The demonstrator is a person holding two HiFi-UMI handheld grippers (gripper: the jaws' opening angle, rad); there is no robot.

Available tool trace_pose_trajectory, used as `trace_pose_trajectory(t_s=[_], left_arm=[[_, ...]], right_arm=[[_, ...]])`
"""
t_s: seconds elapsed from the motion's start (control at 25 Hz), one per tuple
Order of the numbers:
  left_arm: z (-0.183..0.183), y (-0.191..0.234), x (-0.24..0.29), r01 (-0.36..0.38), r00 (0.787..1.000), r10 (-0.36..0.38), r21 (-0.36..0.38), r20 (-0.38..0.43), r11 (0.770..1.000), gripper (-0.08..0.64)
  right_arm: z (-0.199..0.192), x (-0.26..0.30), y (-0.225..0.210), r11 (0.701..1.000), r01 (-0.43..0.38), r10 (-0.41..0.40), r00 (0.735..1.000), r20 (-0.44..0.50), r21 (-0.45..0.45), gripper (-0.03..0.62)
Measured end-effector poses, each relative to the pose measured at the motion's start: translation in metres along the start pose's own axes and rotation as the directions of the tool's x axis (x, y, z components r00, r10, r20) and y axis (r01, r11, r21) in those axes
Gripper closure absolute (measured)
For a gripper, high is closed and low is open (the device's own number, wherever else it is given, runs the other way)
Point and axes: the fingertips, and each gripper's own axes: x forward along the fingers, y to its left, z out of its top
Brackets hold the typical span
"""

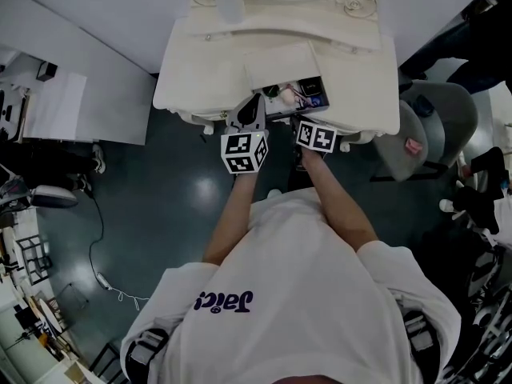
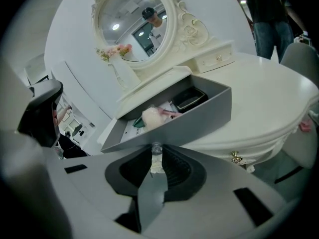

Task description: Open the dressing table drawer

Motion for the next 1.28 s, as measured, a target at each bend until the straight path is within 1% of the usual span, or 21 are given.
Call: trace_pose_trajectory(t_s=[0.16,0.28,0.4,0.6,0.64,0.68,0.72,0.84,0.92,1.0,1.04,1.08,1.16,1.28], left_arm=[[-0.004,-0.001,-0.007,-0.002,1.000,0.002,-0.011,0.001,1.000,0.546],[-0.009,-0.005,-0.009,0.005,1.000,-0.005,-0.013,-0.008,1.000,0.546],[-0.013,-0.006,-0.013,0.008,1.000,-0.008,-0.016,-0.015,1.000,0.546],[-0.011,-0.011,-0.020,0.022,1.000,-0.022,-0.009,-0.010,1.000,0.546],[-0.010,-0.011,-0.021,0.026,1.000,-0.026,-0.007,-0.008,1.000,0.546],[-0.009,-0.012,-0.022,0.029,1.000,-0.029,-0.006,-0.005,1.000,0.546],[-0.008,-0.012,-0.023,0.032,0.999,-0.032,-0.004,-0.001,0.999,0.546],[-0.001,-0.011,-0.028,0.031,0.999,-0.031,0.001,0.018,1.000,0.546],[0.007,-0.011,-0.032,0.029,0.999,-0.029,0.011,0.035,1.000,0.546],[0.016,-0.014,-0.035,0.030,0.998,-0.032,0.027,0.054,0.999,0.546],[0.020,-0.016,-0.037,0.032,0.997,-0.034,0.039,0.064,0.999,0.546],[0.026,-0.018,-0.039,0.032,0.996,-0.037,0.055,0.076,0.998,0.546],[0.038,-0.023,-0.045,0.036,0.994,-0.045,0.091,0.101,0.995,0.546],[0.056,-0.032,-0.051,0.047,0.989,-0.063,0.121,0.137,0.992,0.546]], right_arm=[[-0.010,-0.009,-0.001,1.000,-0.005,0.005,1.000,0.002,-0.009,0.525],[-0.006,-0.013,-0.001,1.000,-0.009,0.009,1.000,0.023,-0.010,0.525],[-0.008,-0.009,-0.004,1.000,-0.001,0.001,1.000,0.017,-0.009,0.524],[-0.012,-0.002,-0.007,0.999,0.001,-0.001,1.000,0.006,-0.043,0.518],[-0.013,-0.004,-0.007,0.999,-0.001,0.002,1.000,0.007,-0.039,0.511],[-0.013,-0.007,-0.007,0.999,-0.002,0.003,1.000,0.012,-0.033,0.487],[-0.013,-0.013,-0.008,1.000,-0.001,0.002,1.000,0.022,-0.029,0.472],[-0.007,-0.040,-0.008,0.999,0.016,-0.013,0.996,0.083,-0.032,0.472],[0.005,-0.059,-0.003,0.998,0.023,-0.014,0.990,0.137,-0.061,0.477],[0.027,-0.078,0.010,0.992,0.026,0.000,0.978,0.210,-0.121,0.511],[0.040,-0.089,0.019,0.987,0.030,0.011,0.968,0.252,-0.158,0.542],[0.053,-0.100,0.030,0.980,0.034,0.025,0.956,0.292,-0.197,0.552],[0.078,-0.121,0.056,0.960,0.040,0.066,0.929,0.364,-0.277,0.566],[0.108,-0.154,0.096,0.919,0.053,0.141,0.882,0.450,-0.391,0.578]])
